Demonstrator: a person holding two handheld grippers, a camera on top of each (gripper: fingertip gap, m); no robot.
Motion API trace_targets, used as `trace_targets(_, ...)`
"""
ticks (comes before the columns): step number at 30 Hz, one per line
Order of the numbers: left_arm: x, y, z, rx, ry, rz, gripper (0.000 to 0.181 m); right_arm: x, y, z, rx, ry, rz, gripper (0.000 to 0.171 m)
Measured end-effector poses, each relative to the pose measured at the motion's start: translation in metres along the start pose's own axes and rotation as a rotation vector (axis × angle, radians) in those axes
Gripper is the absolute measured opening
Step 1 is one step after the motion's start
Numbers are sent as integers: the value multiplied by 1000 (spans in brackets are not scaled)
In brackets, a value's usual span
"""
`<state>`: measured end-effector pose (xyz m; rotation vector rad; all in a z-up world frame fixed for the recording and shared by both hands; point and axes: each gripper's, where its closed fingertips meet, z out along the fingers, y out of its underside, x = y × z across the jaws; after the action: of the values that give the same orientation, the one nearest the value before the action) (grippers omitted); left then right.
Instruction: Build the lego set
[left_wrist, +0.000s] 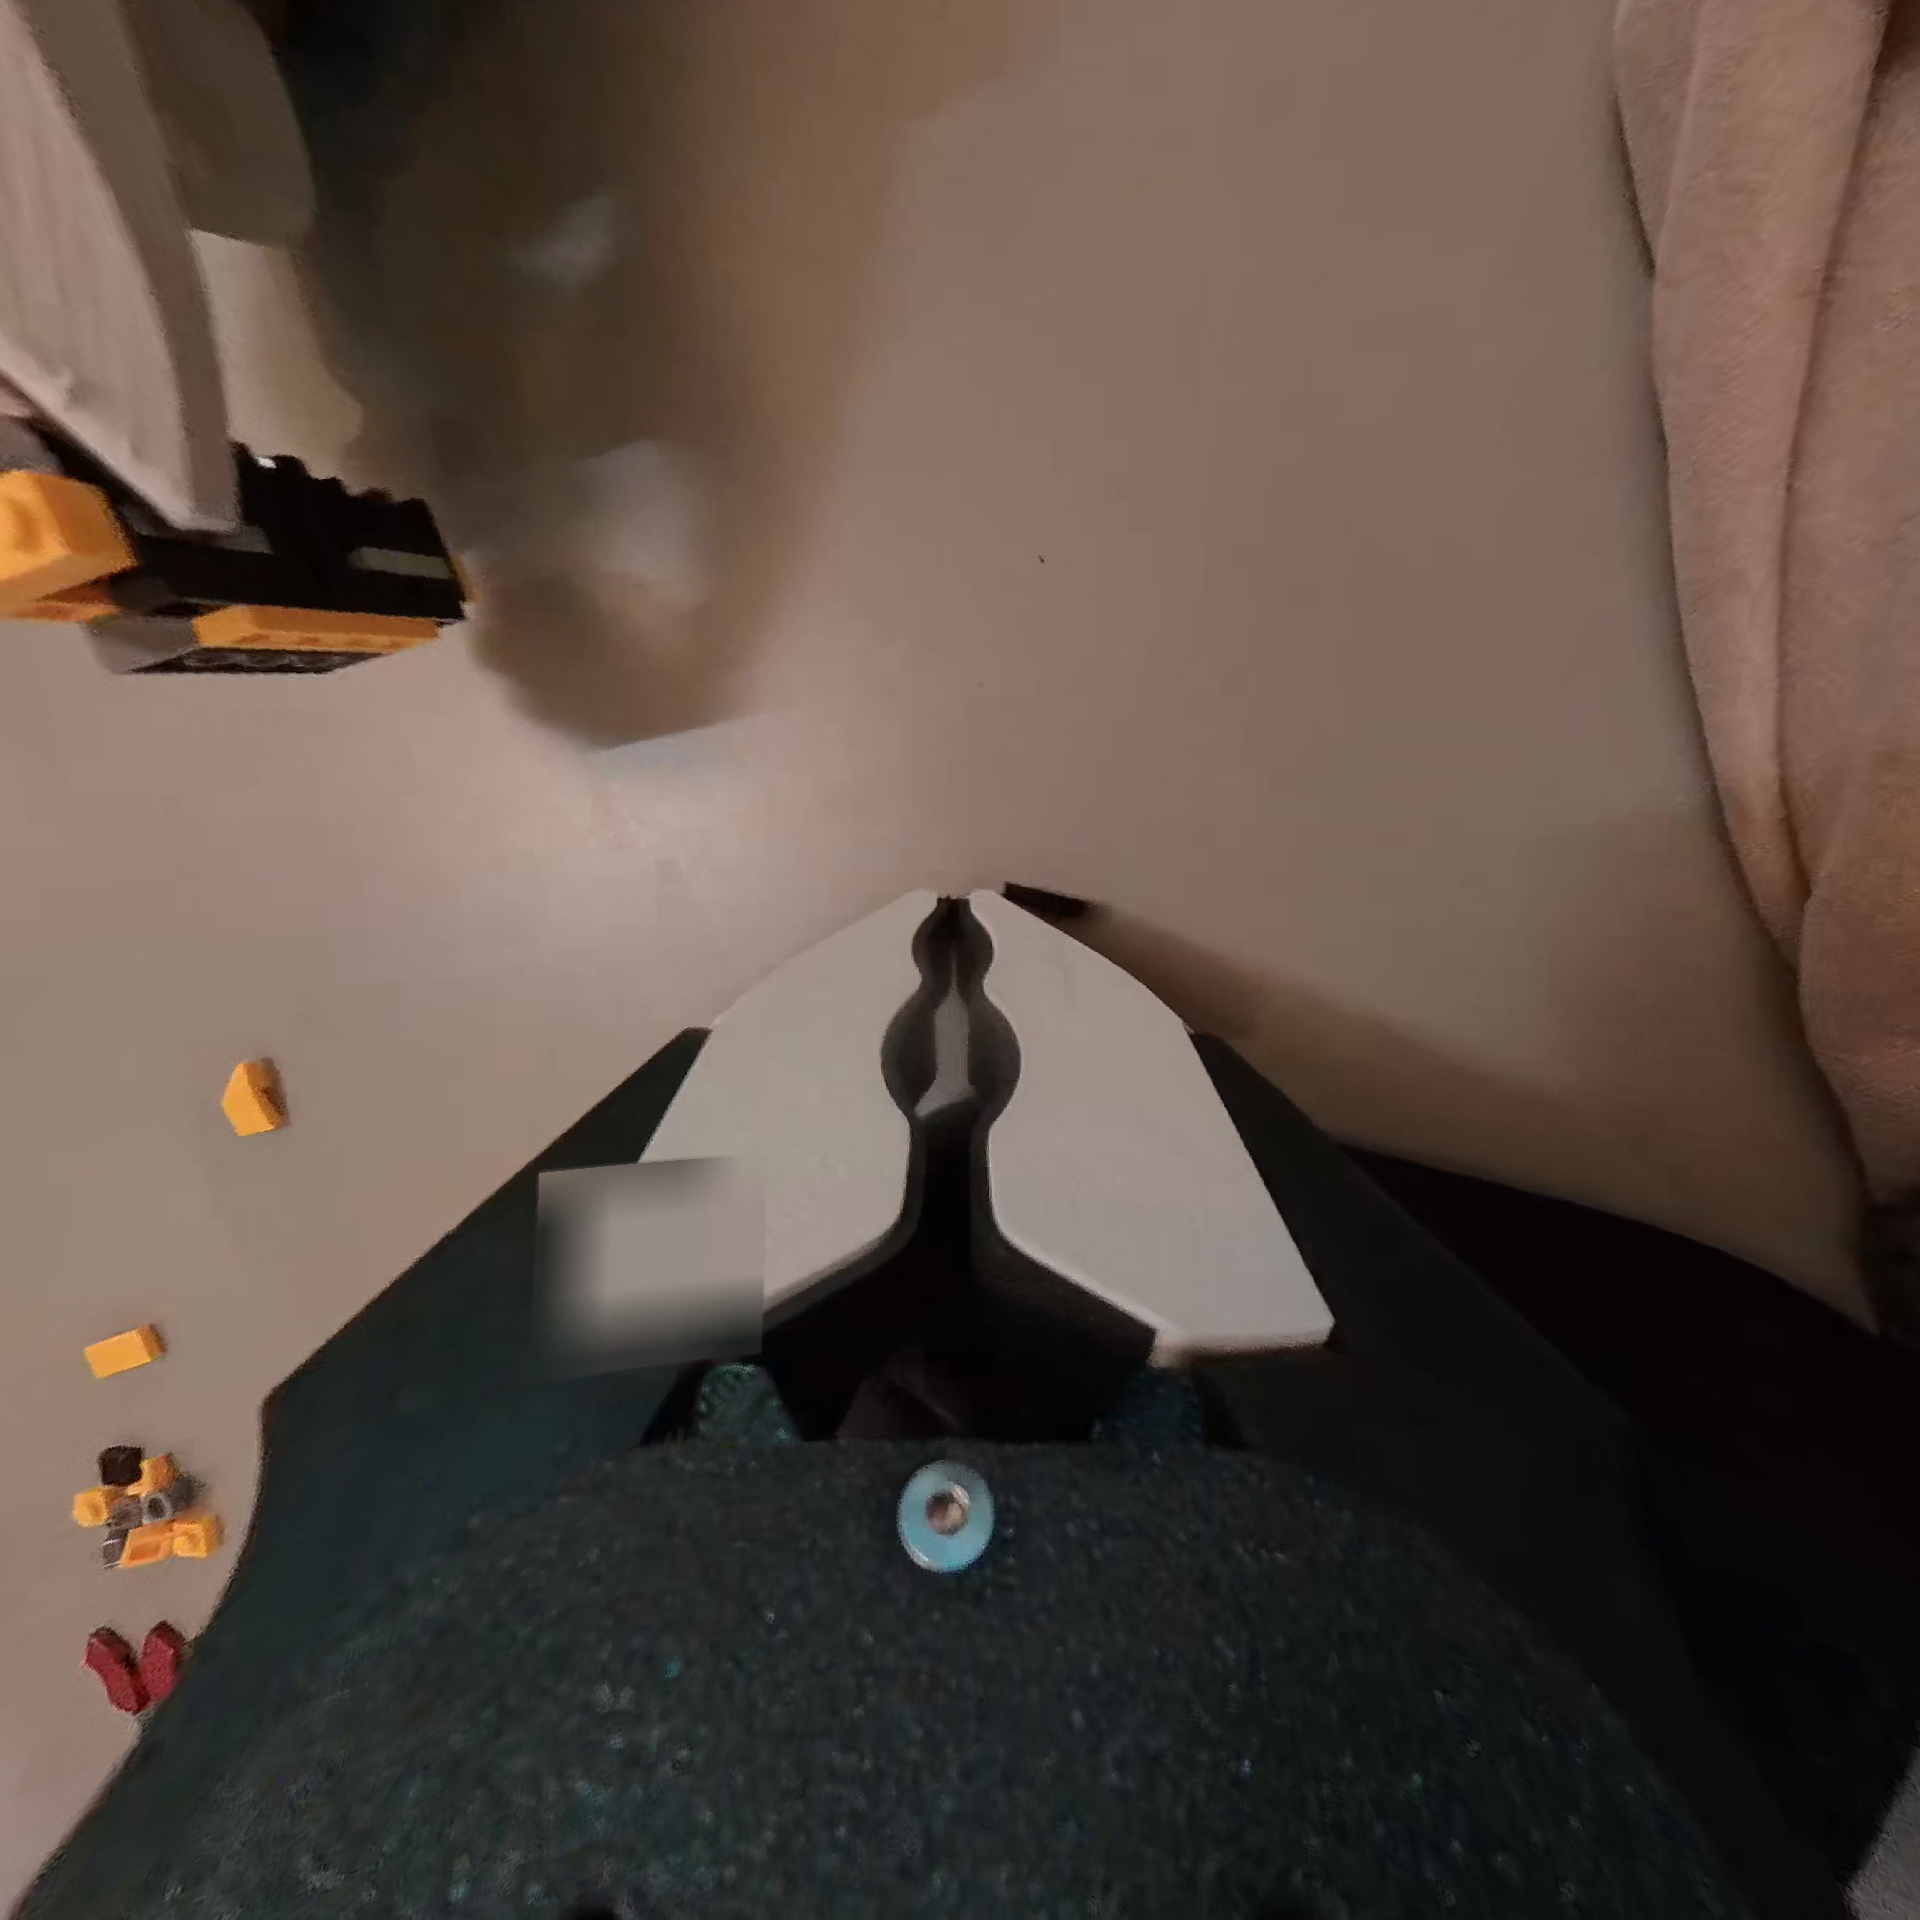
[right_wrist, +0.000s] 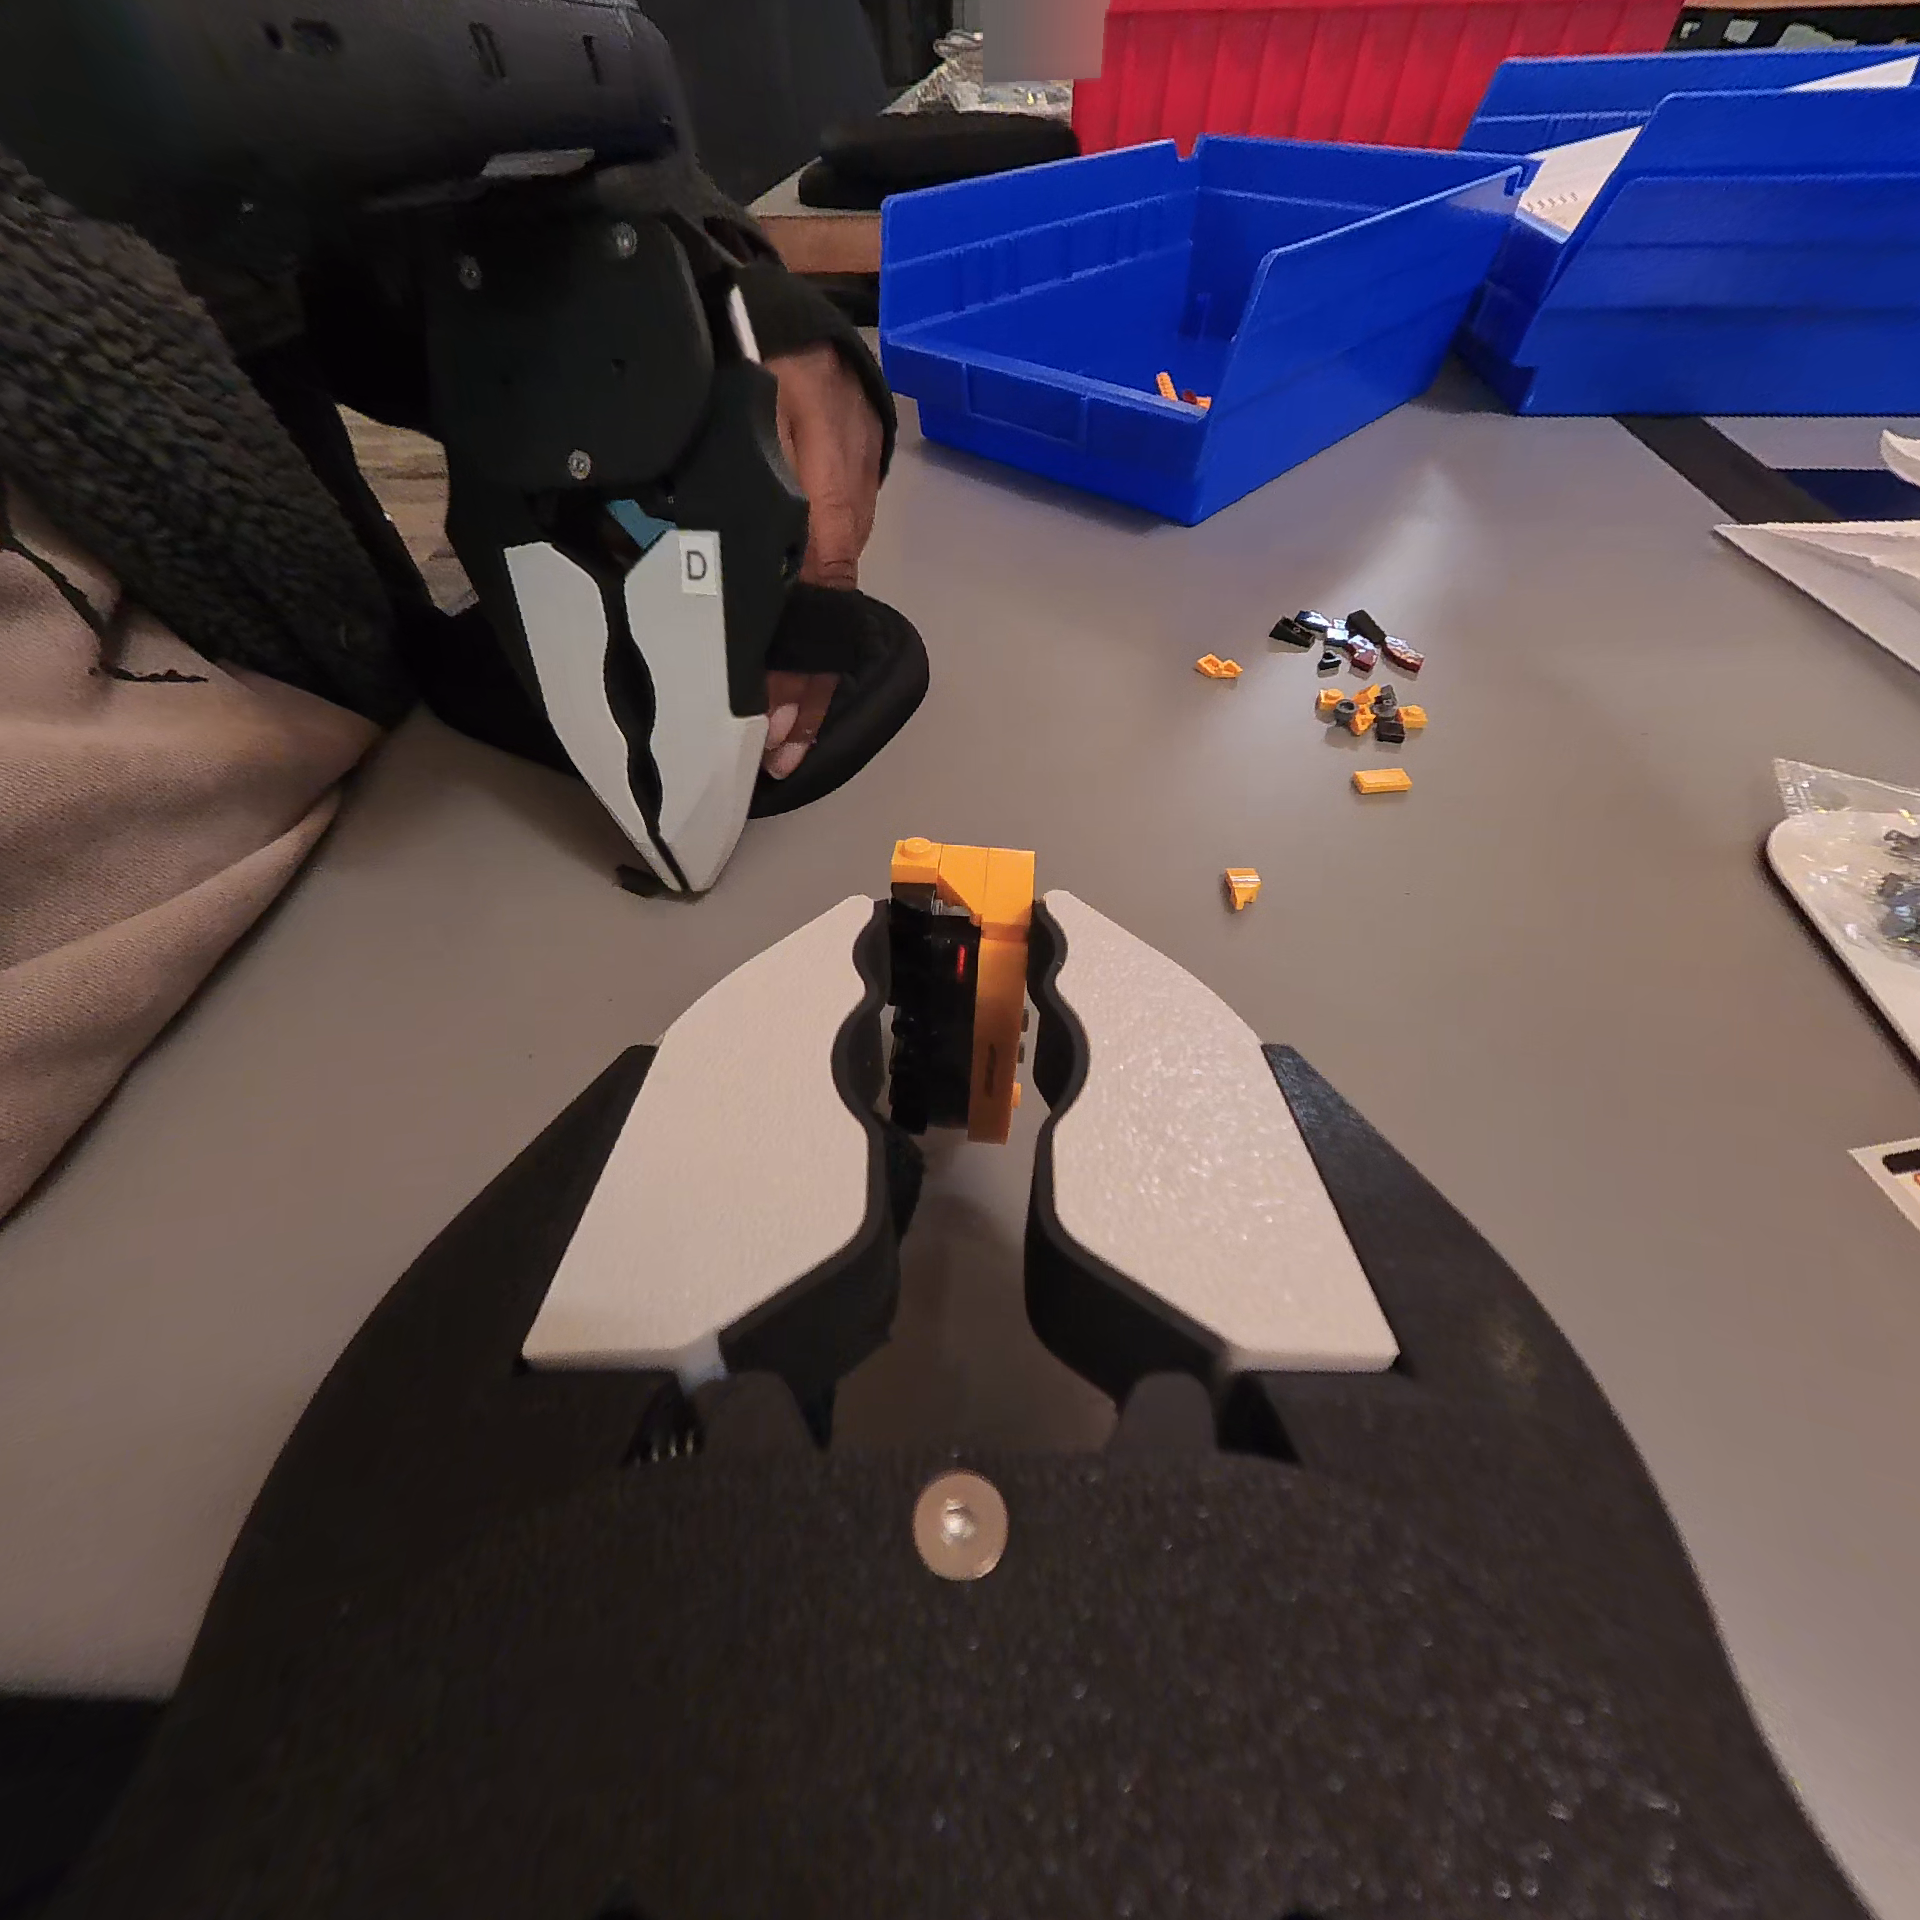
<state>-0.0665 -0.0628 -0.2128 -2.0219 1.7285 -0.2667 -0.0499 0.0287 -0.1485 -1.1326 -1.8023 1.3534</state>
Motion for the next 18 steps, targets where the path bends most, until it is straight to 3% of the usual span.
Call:
trace_targets(7, -7, -6, -14, 103, 16, -138, 0, 1, 0, 0, 0, 2, 2, 25)
trace_targets(10, 2, -15, -19, 160, 73, -201, 14, 1, 0, 0, -1, 1, 4, 25)
trace_targets(18, 17, -14, -3, 107, 96, -81, 17, 0, 1, 0, -4, 0, 2, 25)
